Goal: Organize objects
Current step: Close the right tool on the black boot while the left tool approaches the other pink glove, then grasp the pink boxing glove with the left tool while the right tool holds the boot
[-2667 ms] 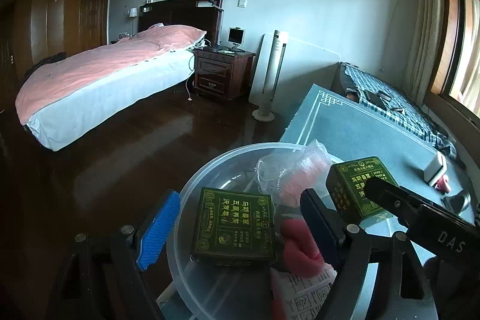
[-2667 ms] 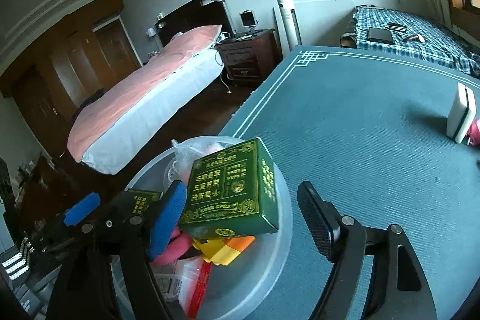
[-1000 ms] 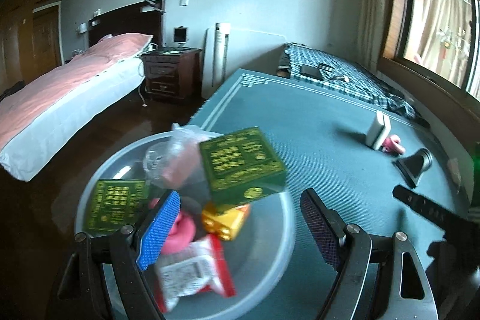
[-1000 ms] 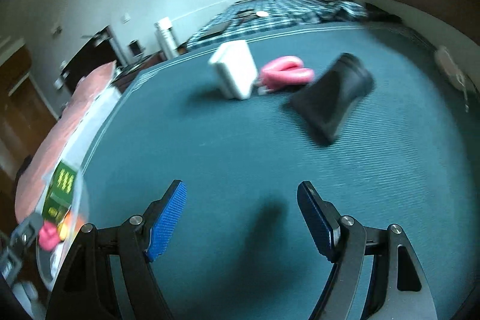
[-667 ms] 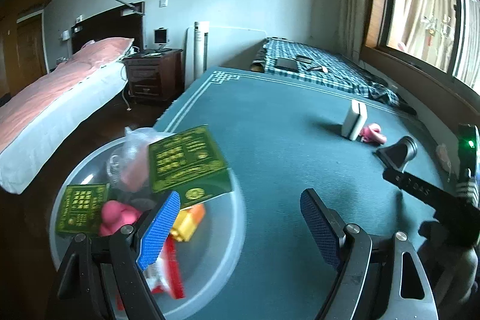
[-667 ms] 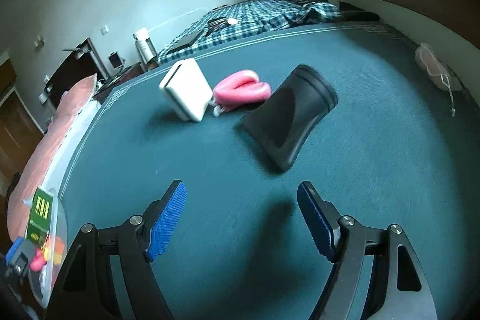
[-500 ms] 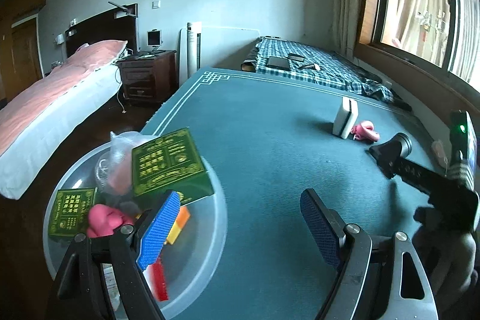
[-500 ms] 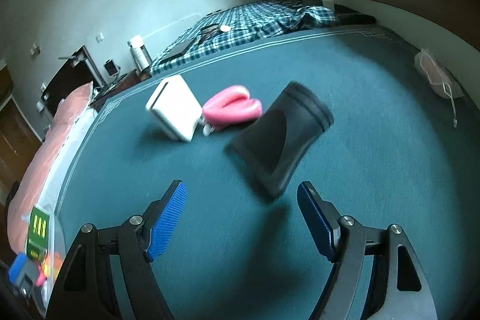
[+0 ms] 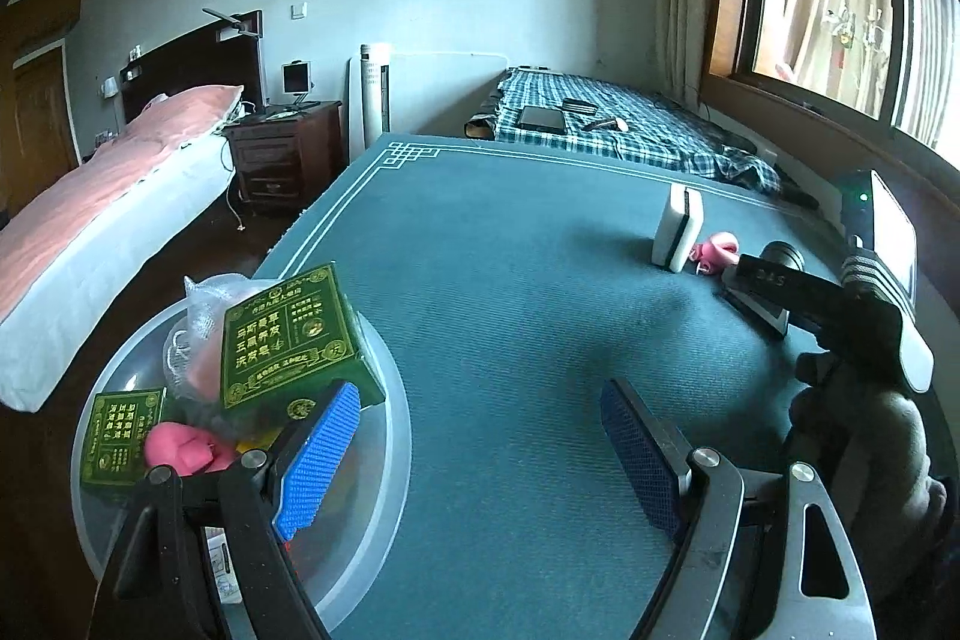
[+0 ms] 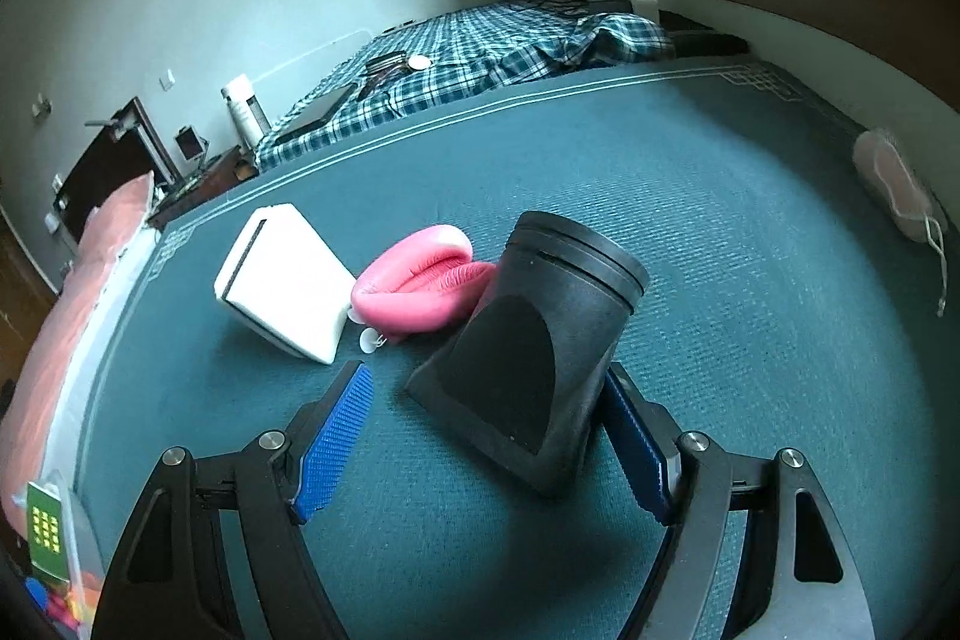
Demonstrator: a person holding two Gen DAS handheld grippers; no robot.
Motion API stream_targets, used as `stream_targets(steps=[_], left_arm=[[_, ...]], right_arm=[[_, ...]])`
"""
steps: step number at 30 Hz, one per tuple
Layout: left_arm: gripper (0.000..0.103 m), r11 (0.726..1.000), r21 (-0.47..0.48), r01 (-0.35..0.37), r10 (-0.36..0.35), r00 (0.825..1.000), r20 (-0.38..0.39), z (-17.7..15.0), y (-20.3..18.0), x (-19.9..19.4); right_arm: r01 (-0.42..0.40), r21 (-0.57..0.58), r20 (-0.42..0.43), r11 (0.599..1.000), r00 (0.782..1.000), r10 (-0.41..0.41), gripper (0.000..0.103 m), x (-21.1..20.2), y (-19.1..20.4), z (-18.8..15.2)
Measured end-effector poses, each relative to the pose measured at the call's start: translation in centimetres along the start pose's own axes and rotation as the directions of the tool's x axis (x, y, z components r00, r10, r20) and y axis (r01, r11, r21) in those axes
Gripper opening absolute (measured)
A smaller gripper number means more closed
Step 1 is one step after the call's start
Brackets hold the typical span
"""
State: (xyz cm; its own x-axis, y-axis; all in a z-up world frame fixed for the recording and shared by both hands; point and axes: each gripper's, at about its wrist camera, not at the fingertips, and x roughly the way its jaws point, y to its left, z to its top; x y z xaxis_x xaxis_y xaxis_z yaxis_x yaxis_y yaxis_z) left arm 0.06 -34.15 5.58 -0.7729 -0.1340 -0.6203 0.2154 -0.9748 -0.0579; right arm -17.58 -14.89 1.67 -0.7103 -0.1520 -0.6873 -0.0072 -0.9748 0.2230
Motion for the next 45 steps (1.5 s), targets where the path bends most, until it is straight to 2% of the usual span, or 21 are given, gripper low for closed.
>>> stream_targets(steps=[2,3,4,5,9,23,32,45], left_arm=[[0.086,1.000,0.010,-0.006,0.006,1.000,0.005,0.0,-0.3,-0.1],[0.086,1.000,0.017,-0.007,0.007,1.000,0.008,0.0,-0.5,-0.2],[0.086,1.000,0.021,-0.006,0.006,1.000,0.010,0.0,-0.6,-0.2],[0.086,1.000,0.025,-0.004,0.004,1.000,0.012,0.0,-0.7,-0.4],[0.086,0.999,0.032,0.001,-0.002,1.000,0.017,0.2,-1.2,-0.5],[0.086,0.994,0.099,0.036,-0.037,0.999,0.007,1.4,-4.9,0.7],[0.086,0.982,0.162,0.095,-0.089,0.995,-0.046,2.9,-9.5,4.3],[0.086,0.950,0.221,0.221,-0.216,0.975,-0.046,7.0,-16.0,10.2]], right_arm=[[0.007,-0.012,-0.007,1.000,1.000,-0.007,0.077,0.2,0.0,0.1],[0.016,-0.024,-0.010,1.000,1.000,-0.016,0.073,0.3,0.1,0.1],[0.030,-0.037,-0.011,0.999,0.999,-0.030,0.065,0.3,0.1,0.1],[0.042,-0.049,-0.012,0.998,0.999,-0.042,0.062,0.4,0.1,0.1],[0.011,-0.056,-0.006,0.998,1.000,-0.012,0.054,-0.1,-0.7,0.1],[-0.057,-0.083,-0.027,0.995,0.998,0.055,0.053,-3.4,-5.5,-2.0],[-0.087,-0.093,-0.037,0.992,0.996,0.084,0.053,-6.1,-9.5,-3.6],[-0.148,-0.057,-0.036,0.987,0.989,0.146,0.053,-6.5,-10.8,-3.7]])
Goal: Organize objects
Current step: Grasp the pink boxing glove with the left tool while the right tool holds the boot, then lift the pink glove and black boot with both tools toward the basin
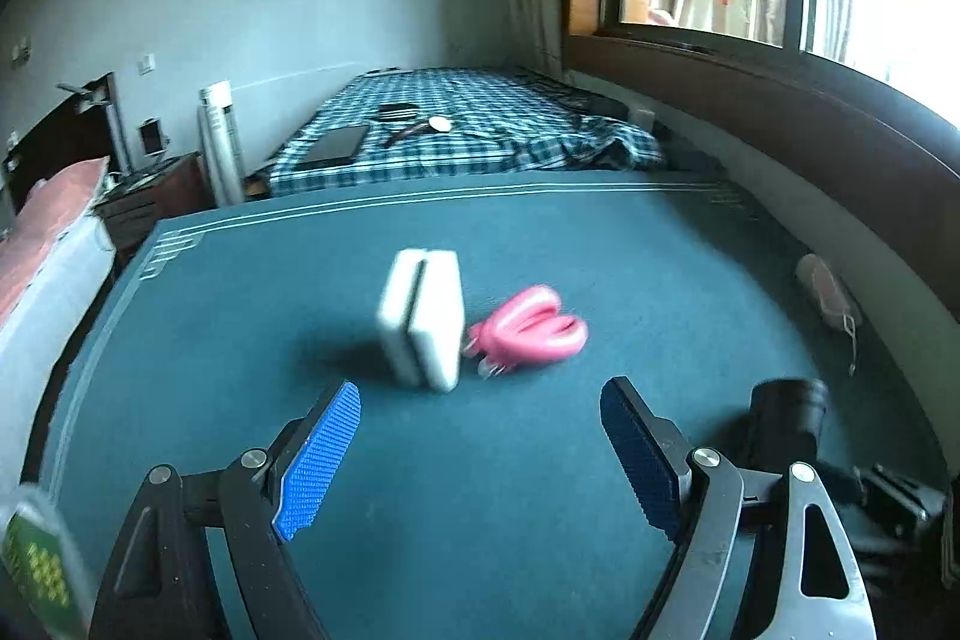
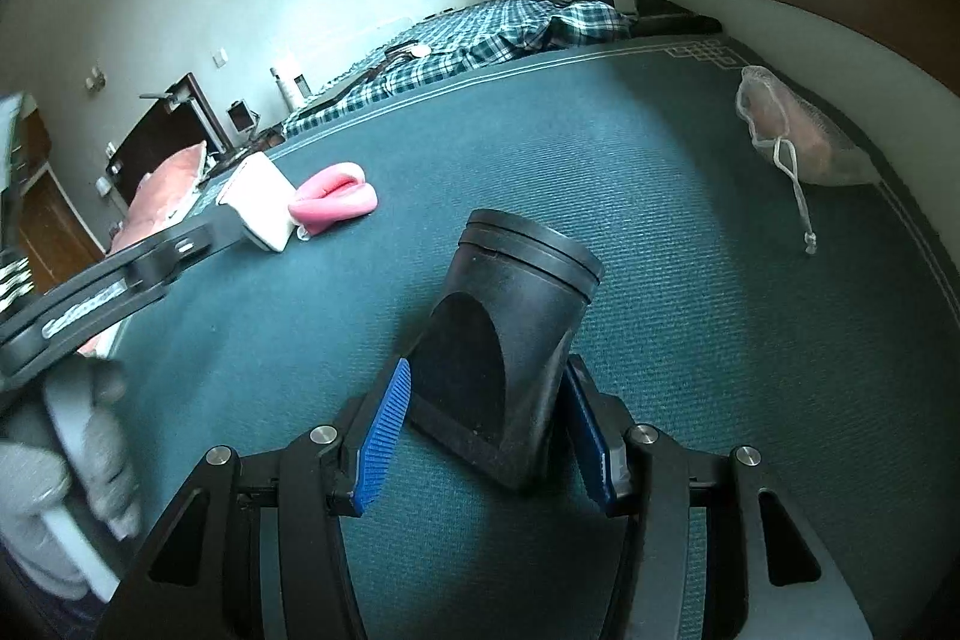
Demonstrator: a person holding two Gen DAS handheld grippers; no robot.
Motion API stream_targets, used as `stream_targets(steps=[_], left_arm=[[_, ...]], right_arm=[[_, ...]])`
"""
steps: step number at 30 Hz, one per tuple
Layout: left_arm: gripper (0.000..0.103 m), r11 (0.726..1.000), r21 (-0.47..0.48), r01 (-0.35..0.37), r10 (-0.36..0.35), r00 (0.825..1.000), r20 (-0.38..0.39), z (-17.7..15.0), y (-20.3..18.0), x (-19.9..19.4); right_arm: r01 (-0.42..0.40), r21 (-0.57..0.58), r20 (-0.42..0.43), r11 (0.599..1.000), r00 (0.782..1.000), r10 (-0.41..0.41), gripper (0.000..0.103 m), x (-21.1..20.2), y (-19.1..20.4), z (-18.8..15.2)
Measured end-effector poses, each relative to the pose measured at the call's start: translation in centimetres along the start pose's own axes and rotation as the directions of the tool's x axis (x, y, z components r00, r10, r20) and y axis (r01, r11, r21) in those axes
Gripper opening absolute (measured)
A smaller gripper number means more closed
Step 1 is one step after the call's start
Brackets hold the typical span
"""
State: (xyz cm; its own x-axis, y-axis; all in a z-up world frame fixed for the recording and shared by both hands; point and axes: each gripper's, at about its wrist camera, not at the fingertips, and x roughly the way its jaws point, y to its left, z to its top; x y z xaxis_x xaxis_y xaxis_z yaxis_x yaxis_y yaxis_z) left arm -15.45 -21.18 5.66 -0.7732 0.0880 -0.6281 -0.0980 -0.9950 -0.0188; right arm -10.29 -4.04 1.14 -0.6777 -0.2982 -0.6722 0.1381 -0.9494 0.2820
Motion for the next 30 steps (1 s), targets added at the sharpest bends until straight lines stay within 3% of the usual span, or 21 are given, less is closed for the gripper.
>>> stream_targets(steps=[7,16,23,30], left_arm=[[0.086,0.997,0.036,0.067,-0.066,0.998,-0.022,1.1,-2.0,3.5],[0.085,0.991,0.132,-0.036,0.037,0.999,-0.012,2.3,-2.8,7.0],[0.068,0.987,0.159,-0.008,0.020,0.997,-0.072,2.4,-3.3,8.4],[0.062,0.983,0.185,-0.001,0.017,0.996,-0.085,2.1,-3.9,8.6]], right_arm=[[-0.014,0.013,0.003,1.000,1.000,0.014,0.053,0.0,-0.1,0.0],[-0.017,0.015,0.004,1.000,1.000,0.017,0.053,0.0,-0.2,0.0],[-0.016,0.015,0.004,1.000,1.000,0.016,0.053,0.0,-0.2,0.1],[-0.016,0.016,0.004,1.000,1.000,0.016,0.053,0.1,-0.2,0.1]])
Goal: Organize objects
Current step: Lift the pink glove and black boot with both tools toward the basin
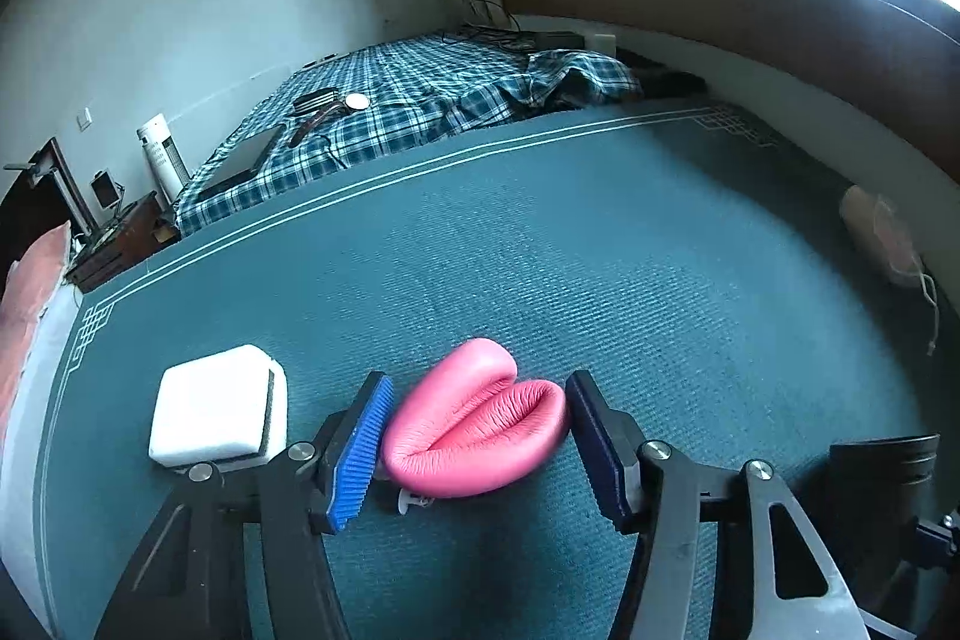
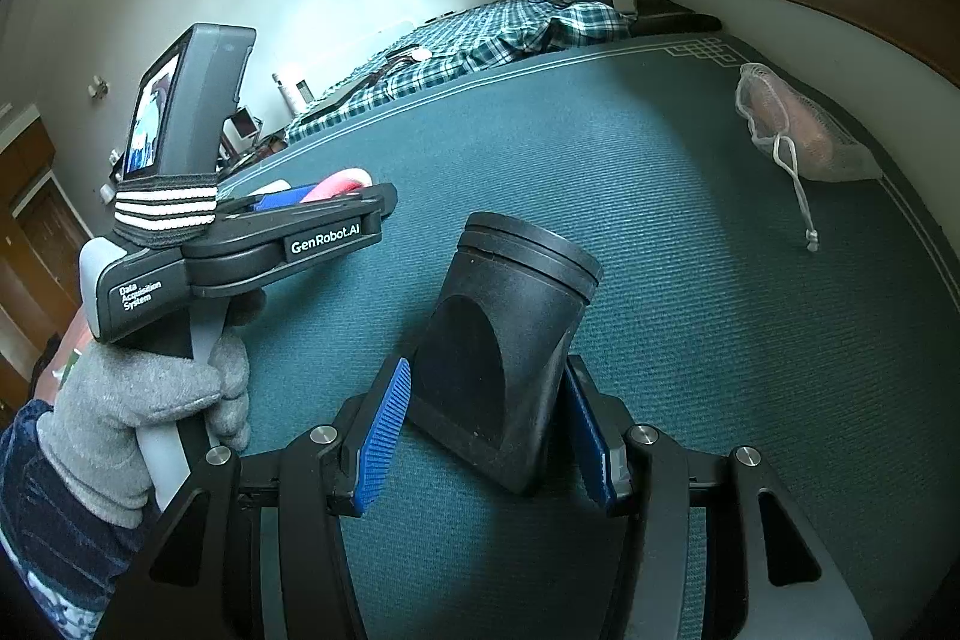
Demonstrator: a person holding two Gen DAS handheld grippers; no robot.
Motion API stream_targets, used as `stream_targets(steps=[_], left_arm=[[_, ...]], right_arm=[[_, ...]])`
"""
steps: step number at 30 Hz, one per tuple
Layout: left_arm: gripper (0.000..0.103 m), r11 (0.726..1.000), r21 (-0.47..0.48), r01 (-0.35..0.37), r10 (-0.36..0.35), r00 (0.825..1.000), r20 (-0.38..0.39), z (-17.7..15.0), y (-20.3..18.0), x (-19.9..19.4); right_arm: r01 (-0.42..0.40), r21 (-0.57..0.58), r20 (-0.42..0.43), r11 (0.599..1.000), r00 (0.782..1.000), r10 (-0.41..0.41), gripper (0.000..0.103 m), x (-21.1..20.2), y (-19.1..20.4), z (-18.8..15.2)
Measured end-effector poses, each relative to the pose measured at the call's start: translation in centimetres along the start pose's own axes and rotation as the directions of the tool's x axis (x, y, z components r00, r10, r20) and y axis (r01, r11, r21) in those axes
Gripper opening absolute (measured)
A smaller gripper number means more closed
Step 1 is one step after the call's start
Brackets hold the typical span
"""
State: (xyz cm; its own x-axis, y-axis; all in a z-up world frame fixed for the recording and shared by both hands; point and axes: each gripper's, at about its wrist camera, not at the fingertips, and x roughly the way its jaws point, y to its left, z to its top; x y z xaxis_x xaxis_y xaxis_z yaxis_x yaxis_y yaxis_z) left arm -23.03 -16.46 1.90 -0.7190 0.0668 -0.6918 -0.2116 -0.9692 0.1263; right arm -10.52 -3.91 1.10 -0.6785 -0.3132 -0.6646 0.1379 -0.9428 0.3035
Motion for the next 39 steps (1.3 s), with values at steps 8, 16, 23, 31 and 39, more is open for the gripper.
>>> stream_targets(steps=[8,16,23,31,39], left_arm=[[0.061,0.998,-0.056,0.023,-0.022,1.000,0.018,-1.3,-0.3,-1.7],[0.061,0.994,-0.107,0.030,-0.027,0.999,0.030,-3.3,-0.6,-4.1],[0.061,0.992,-0.123,-0.011,0.014,1.000,0.021,-5.7,-0.9,-6.9],[0.061,0.985,-0.166,-0.039,0.043,0.999,0.020,-8.6,-0.4,-10.7],[0.061,0.974,-0.214,-0.069,0.075,0.997,0.022,-10.8,1.4,-13.8]], right_arm=[[-0.004,0.004,0.001,1.000,1.000,0.004,0.053,0.0,-0.1,0.1],[-0.007,0.007,0.003,1.000,1.000,0.007,0.052,-0.2,-0.1,0.0],[-0.007,0.003,0.002,1.000,1.000,0.007,0.046,-0.2,-0.1,0.1],[-0.020,-0.018,0.011,1.000,1.000,0.020,0.037,-0.4,0.2,0.0],[-0.022,-0.053,0.023,0.998,0.999,0.024,0.029,-0.9,0.9,-0.4]])
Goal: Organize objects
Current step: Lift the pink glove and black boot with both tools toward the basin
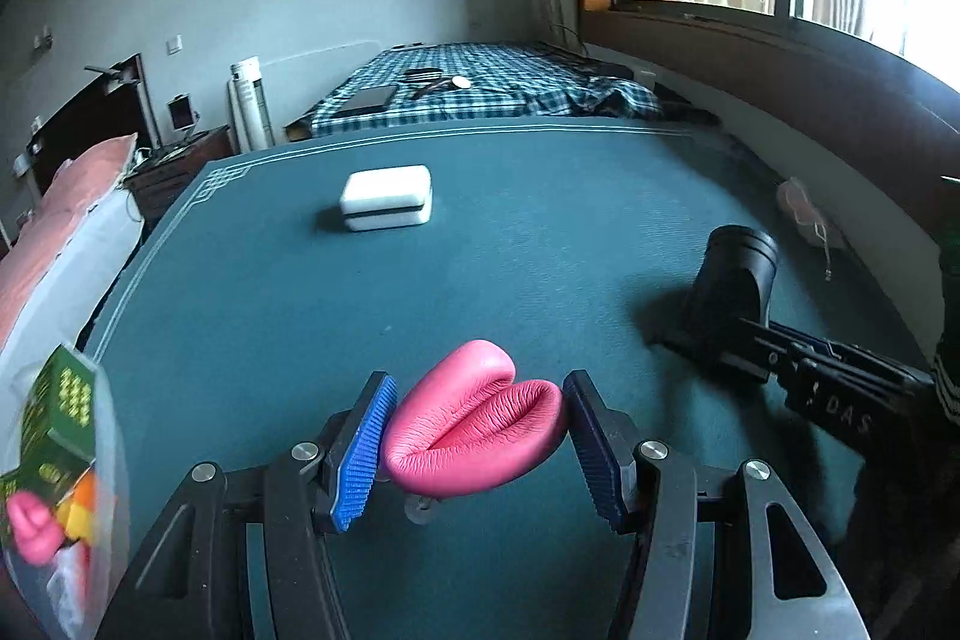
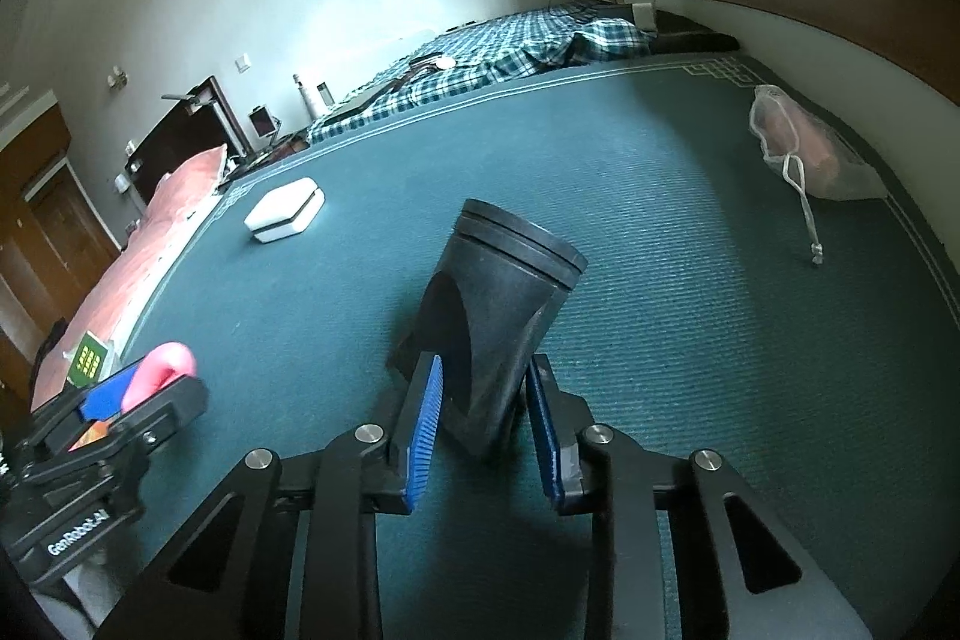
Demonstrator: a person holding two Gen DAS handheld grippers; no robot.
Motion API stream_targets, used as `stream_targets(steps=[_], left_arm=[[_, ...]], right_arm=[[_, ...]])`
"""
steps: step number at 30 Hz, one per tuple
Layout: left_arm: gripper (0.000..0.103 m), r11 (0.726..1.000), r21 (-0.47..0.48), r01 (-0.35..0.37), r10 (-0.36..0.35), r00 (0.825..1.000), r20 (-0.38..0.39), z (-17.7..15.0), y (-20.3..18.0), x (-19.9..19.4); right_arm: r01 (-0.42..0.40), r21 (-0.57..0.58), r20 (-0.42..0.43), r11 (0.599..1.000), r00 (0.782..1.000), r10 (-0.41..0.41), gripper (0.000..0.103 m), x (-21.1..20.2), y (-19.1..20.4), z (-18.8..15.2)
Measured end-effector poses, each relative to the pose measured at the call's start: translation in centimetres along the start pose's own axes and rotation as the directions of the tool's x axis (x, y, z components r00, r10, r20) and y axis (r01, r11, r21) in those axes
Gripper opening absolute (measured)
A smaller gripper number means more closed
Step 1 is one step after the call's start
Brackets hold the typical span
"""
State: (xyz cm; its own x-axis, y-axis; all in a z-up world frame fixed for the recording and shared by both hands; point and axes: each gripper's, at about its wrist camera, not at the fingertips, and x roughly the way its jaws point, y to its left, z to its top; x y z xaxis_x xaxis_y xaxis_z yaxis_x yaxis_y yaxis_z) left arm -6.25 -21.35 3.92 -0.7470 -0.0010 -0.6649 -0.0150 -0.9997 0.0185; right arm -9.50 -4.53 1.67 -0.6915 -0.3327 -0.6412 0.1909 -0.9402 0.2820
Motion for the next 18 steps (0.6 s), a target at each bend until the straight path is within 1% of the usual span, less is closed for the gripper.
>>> stream_targets(steps=[5,9,11,13,14,15,18], left_arm=[[0.061,1.000,-0.027,-0.009,0.008,1.000,-0.008,-1.2,1.4,-1.0],[0.061,0.999,-0.042,-0.003,0.002,1.000,-0.015,-2.0,2.3,-1.6],[0.061,0.999,-0.044,0.002,-0.003,1.000,-0.012,-2.3,2.6,-2.0],[0.061,0.999,-0.045,0.007,-0.007,1.000,-0.005,-2.4,2.9,-2.3],[0.061,0.999,-0.044,0.009,-0.009,1.000,-0.002,-2.5,3.0,-2.5],[0.061,0.999,-0.044,0.011,-0.011,1.000,0.003,-2.5,3.2,-2.7],[0.061,0.999,-0.043,0.015,-0.014,1.000,0.014,-2.7,3.6,-3.2]], right_arm=[[-0.004,-0.011,-0.019,1.000,1.000,0.004,0.027,-0.3,0.2,-0.7],[-0.006,0.005,-0.040,1.000,0.999,0.006,0.028,-0.9,0.0,-1.5],[0.005,0.013,-0.033,1.000,0.999,-0.005,0.037,-1.2,-0.1,-1.6],[0.009,0.025,-0.022,1.000,1.000,-0.008,0.071,-1.6,-0.2,-1.6],[0.013,0.037,-0.008,0.999,1.000,-0.012,0.076,-1.9,-0.3,-1.6],[0.021,0.048,0.007,0.999,1.000,-0.022,0.078,-2.1,-0.4,-1.5],[0.056,0.089,-0.004,0.994,0.998,-0.056,0.078,-1.8,-0.9,-0.8]])
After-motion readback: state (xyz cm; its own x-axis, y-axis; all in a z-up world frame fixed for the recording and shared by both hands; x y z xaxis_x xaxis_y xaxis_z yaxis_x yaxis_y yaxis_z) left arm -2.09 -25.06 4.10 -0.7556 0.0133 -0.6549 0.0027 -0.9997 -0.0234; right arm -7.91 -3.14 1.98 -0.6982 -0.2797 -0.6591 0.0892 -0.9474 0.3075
